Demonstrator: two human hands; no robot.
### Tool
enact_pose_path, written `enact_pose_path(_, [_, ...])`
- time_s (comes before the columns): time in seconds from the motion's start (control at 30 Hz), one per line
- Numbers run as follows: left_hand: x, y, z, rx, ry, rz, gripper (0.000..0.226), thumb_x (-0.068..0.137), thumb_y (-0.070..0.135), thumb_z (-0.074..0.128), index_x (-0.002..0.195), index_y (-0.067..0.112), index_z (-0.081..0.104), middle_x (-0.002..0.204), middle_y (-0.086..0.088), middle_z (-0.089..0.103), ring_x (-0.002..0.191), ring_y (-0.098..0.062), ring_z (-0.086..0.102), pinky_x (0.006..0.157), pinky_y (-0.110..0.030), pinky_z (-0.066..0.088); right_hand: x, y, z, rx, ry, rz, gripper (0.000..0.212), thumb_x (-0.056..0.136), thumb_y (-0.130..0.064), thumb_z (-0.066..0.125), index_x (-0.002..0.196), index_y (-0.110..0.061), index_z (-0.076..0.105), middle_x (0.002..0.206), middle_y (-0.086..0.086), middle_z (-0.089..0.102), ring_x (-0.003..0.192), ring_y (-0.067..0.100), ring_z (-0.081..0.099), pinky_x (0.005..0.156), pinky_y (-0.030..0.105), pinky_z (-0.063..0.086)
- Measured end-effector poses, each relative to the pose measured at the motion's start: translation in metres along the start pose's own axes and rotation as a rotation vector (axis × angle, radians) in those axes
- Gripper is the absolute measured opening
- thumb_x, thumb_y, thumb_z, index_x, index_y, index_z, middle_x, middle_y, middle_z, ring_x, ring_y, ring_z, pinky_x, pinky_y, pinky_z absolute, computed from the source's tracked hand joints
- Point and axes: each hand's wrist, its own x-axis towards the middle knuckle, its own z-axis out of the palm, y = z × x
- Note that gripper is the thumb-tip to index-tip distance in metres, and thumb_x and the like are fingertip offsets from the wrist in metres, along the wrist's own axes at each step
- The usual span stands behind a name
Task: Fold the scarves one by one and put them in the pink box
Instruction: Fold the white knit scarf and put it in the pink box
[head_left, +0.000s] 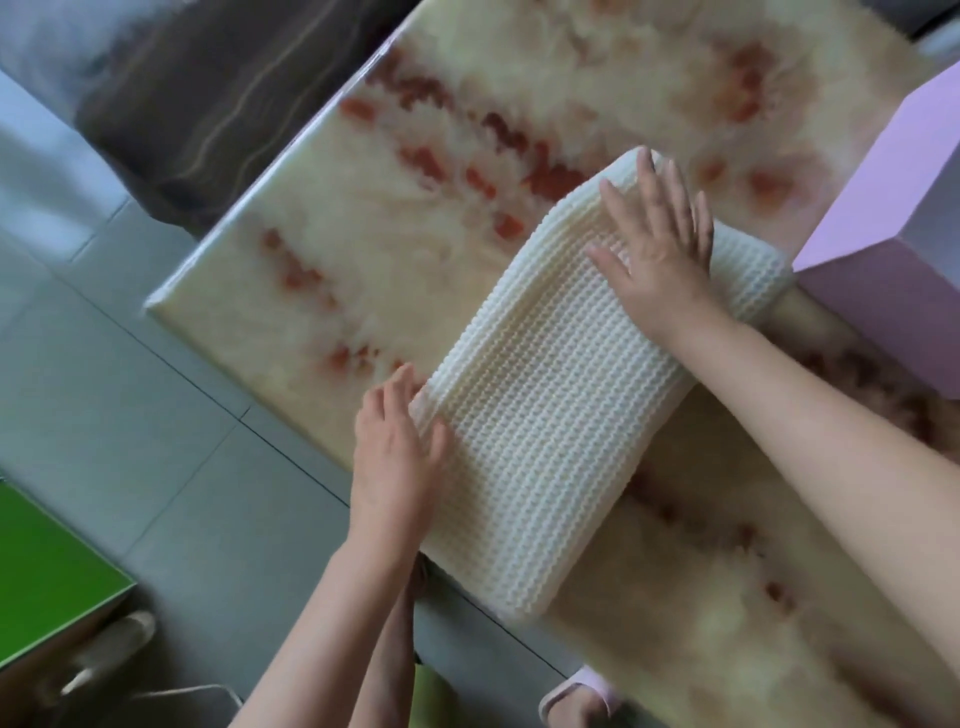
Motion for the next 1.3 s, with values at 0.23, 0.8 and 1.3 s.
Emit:
enact_pose_path(0.23, [-0.003,-0.016,0.039,0.214,-0.003,0.227,0.056,0.097,0.036,0.033,0.15,0.026,0.017,0.149,-0.007,0.031,0.137,-0.026,0.028,0.116,-0.045,0.017,-0.048,0.021,0.031,-0.137,-0.144,0.087,0.067,0.093,-0.06,0.011,0.151,-0.029,0.001,0.16,0.0,-0.007,0.146,0.018,-0.012,0.116,0.04,-0.013])
enact_pose_path(0.8, [-0.034,-0.001,0.074,0.661,-0.269,0.668,0.085,0.084,0.077,0.024,0.151,0.03,0.005,0.16,-0.004,0.0,0.147,-0.025,-0.004,0.113,-0.062,0.002,-0.088,0.028,0.033,0.087,-0.15,0.308,0.09,0.081,-0.073,0.038,0.15,-0.036,-0.006,0.157,-0.002,-0.022,0.141,0.03,-0.028,0.108,0.068,-0.008])
enact_pose_path(1.3, [0.01,-0.033,0.026,0.279,-0.026,0.281,0.059,0.093,0.049,0.027,0.136,0.011,0.039,0.142,-0.01,0.042,0.135,-0.03,0.033,0.113,-0.05,0.023,-0.15,-0.039,0.061,0.064,-0.161,0.249,0.09,0.083,-0.074,0.026,0.151,-0.028,-0.01,0.157,0.006,-0.023,0.139,0.032,-0.03,0.112,0.058,-0.013])
